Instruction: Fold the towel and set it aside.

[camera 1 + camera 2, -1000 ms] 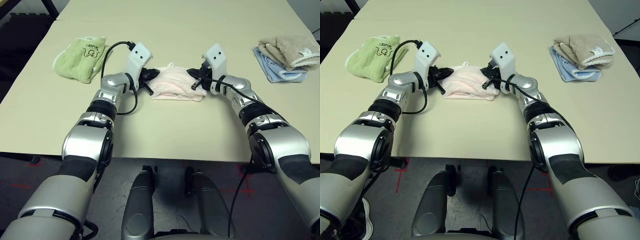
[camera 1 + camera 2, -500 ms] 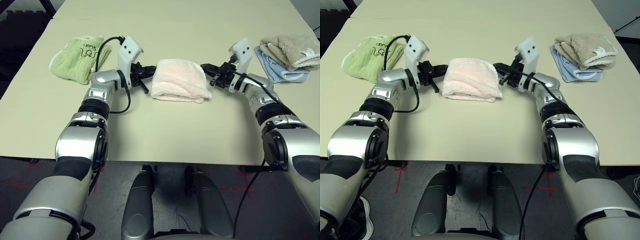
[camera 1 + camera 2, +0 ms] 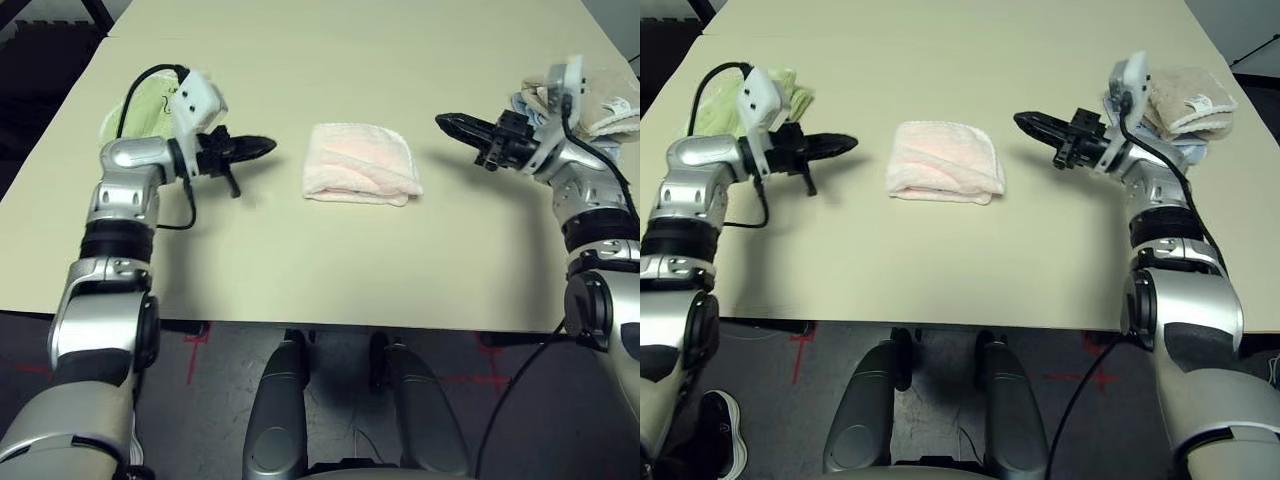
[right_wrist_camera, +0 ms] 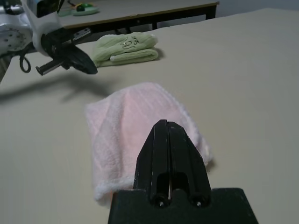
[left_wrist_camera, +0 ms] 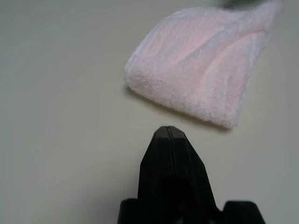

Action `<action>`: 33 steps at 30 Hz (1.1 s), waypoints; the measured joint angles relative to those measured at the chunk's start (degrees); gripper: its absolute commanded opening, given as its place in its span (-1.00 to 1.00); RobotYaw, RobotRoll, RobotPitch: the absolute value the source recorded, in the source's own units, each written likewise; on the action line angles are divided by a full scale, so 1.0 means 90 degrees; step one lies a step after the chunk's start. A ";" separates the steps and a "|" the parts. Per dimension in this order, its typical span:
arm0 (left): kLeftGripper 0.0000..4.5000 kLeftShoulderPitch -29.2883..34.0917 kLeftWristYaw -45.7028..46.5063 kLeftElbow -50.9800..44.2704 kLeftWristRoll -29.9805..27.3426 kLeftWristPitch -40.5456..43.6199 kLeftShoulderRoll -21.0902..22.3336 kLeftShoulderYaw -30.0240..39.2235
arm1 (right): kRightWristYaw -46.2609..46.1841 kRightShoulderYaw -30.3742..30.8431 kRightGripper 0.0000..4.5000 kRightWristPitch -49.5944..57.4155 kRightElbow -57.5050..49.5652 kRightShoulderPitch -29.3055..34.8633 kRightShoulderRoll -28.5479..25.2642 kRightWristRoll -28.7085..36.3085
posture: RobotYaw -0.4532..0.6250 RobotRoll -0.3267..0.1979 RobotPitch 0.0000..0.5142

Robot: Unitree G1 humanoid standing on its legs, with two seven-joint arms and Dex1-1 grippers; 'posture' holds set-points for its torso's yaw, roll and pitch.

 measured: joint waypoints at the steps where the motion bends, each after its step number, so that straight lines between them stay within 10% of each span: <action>1: -0.99 0.0094 -0.0047 -0.0268 -0.0138 0.0144 -0.0001 0.0001 | 0.0111 0.0029 -1.00 -0.0022 -0.0085 0.0121 -0.0045 -0.0001 | -0.09 0.25 -0.01; 12: -0.99 0.0332 -0.0532 -0.0871 -0.0613 -0.0007 -0.0143 -0.0265 | 0.0921 0.0339 -1.00 -0.0549 -0.0295 0.0756 -0.0456 -0.0060 | -0.12 0.25 -0.03; 15: -0.72 0.0342 -0.0561 -0.0905 -0.0689 -0.0007 -0.0146 -0.0277 | 0.0945 0.0339 -1.00 -0.0553 -0.0295 0.0756 -0.0526 -0.0060 | -0.13 0.25 -0.04; 25: 0.91 0.0346 -0.0828 -0.1126 -0.0942 0.0096 -0.0154 -0.0328 | 0.0914 0.0394 0.43 -0.0553 -0.0447 0.0767 -0.0545 -0.0055 | -0.13 0.25 -0.07; 28: 1.00 0.0349 -0.0904 -0.1131 -0.0978 0.0117 -0.0154 -0.0334 | 0.0928 0.0422 0.93 -0.0491 -0.0590 0.0775 -0.0541 -0.0039 | -0.13 0.25 -0.07; 33: 1.00 0.0350 -0.0924 -0.1129 -0.0987 0.0119 -0.0152 -0.0334 | 0.0979 0.0436 0.99 0.0315 -0.0925 0.0791 -0.0546 0.0122 | -0.14 0.25 -0.07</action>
